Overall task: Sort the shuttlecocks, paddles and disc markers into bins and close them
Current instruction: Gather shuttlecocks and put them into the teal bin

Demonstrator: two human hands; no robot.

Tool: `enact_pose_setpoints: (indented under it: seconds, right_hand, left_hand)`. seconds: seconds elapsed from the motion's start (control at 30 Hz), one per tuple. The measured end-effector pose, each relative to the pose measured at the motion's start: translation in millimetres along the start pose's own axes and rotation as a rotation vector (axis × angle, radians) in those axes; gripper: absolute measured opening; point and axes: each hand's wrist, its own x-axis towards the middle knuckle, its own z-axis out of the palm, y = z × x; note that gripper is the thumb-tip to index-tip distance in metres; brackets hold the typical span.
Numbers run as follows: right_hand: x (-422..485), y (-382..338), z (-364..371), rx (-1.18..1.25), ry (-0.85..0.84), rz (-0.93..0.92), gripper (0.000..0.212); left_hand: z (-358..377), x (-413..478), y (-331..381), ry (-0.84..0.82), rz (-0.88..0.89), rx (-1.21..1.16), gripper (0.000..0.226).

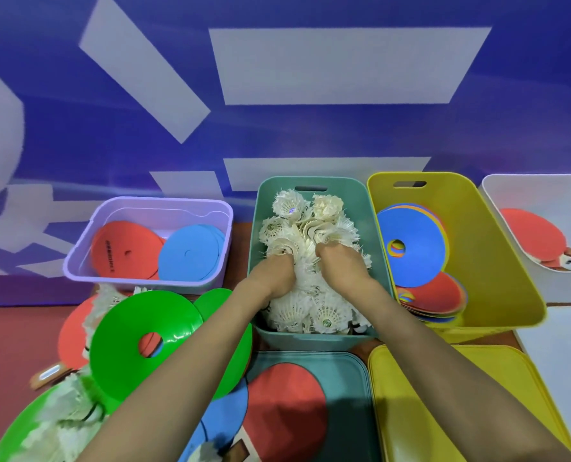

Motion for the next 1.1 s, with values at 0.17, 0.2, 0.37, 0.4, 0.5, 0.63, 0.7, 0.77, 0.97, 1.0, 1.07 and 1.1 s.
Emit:
enact_pose_setpoints:
  seconds: [0.17,0.2,0.37,0.4,0.5,0.63,0.7,0.77,0.97,1.0,1.07,1.1]
  right_hand:
    - [-21,-6,-5,0.026,0.023,-0.042,0.043]
    - [-28,-8,-9,0.019,0.039,-0.038,0.042]
    - [-74,-27,-22,0.24,0.322,-0.092,0.039]
    - [-85,-36,-23,0.295,0.405,-0.146,0.037]
    - [-116,-68,-16,0.413,0.546,-0.327,0.029]
    - [-147,-108,16,0.482,0.438,-0.47,0.032]
    - [-156,-123,39,0.471,0.382,-0.516,0.031]
    - [-164,-134,61,0.45,0.301,-0.532,0.031]
    - [-176,-164,111,0.314,-0.349,-0.292,0.058]
    - [-176,-169,116,0.307,-0.413,-0.245,0.061]
    - [-177,-181,123,0.376,-0.47,-0.166,0.06]
    - [-178,-186,127,0.431,-0.484,-0.125,0.058]
  left_hand:
    - [-6,-30,-6,0.191,0.025,-0.033,0.027]
    - [-6,-38,-7,0.229,0.044,-0.047,0.03]
    - [-3,-90,-24,0.51,0.175,-0.189,0.031]
    - [0,-102,-31,0.569,0.194,-0.22,0.029]
    - [16,-142,-60,0.671,0.203,-0.274,0.025]
    - [52,-183,-109,0.629,0.191,-0.336,0.024]
    - [72,-200,-136,0.578,0.134,-0.326,0.027]
    - [89,-216,-158,0.537,0.078,-0.309,0.03]
    - [126,-245,-205,0.51,-0.123,-0.107,0.028]
    - [129,-248,-211,0.524,-0.155,-0.084,0.025]
    - [132,-255,-220,0.564,-0.188,-0.045,0.023]
    - [132,-258,-224,0.58,-0.197,-0.039,0.025]
